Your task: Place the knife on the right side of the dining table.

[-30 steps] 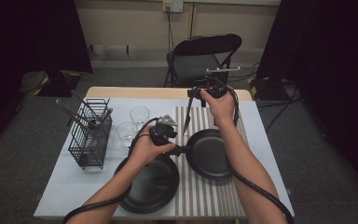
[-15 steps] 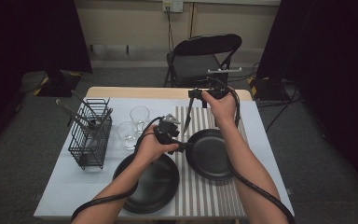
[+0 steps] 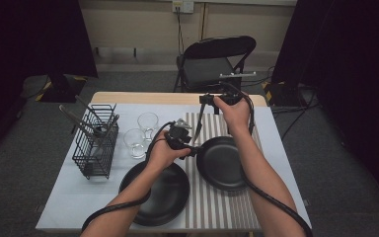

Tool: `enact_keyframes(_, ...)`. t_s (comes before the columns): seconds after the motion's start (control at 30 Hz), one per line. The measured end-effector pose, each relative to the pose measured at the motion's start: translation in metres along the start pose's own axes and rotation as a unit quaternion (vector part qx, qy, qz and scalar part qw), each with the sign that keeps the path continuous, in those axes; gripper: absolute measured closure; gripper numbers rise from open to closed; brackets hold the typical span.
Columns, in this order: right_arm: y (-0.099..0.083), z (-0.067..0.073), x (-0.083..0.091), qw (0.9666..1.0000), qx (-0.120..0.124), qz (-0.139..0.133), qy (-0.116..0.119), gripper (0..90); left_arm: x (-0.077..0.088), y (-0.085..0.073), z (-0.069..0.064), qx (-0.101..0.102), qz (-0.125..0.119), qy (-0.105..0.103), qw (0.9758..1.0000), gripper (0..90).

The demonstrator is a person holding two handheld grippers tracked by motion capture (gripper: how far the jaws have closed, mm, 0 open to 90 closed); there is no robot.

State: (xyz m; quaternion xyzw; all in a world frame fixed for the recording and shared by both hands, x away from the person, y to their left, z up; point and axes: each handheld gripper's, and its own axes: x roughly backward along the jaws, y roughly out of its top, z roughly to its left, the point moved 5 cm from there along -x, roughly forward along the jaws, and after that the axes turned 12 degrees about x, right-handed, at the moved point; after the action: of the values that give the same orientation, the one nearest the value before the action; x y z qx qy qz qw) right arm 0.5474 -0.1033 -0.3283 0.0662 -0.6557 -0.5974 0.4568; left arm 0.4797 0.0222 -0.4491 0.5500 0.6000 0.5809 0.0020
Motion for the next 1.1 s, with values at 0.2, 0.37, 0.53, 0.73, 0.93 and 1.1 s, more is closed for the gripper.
enact_keyframes(0.2, -0.001, -0.001, 0.001, 1.0, -0.003, -0.002, 0.001, 73.7, -0.003, 0.002, 0.004, 0.003, -0.003, 0.01, 0.9999, 39.8)
enact_keyframes(0.37, -0.002, -0.003, 0.002, 1.0, -0.006, -0.003, 0.001, 73.7, -0.007, 0.002, 0.009, 0.012, -0.011, 0.019, 0.9997, 44.3)
enact_keyframes(0.53, -0.002, -0.003, 0.002, 1.0, -0.006, -0.003, 0.001, 73.7, -0.009, 0.004, 0.01, 0.01, -0.01, 0.025, 0.9996, 46.3)
enact_keyframes(0.73, -0.002, -0.003, 0.003, 1.0, -0.007, -0.003, 0.0, 73.7, -0.013, 0.006, 0.012, 0.009, -0.01, 0.038, 0.9992, 48.5)
enact_keyframes(0.93, -0.003, -0.003, 0.003, 1.0, -0.005, -0.003, 0.002, 73.7, -0.018, 0.007, 0.014, 0.009, -0.014, 0.043, 0.9989, 50.2)
enact_keyframes(1.1, -0.004, -0.004, 0.004, 1.0, -0.008, -0.004, 0.002, 73.7, -0.02, 0.008, 0.016, 0.006, -0.011, 0.047, 0.9988, 51.4)
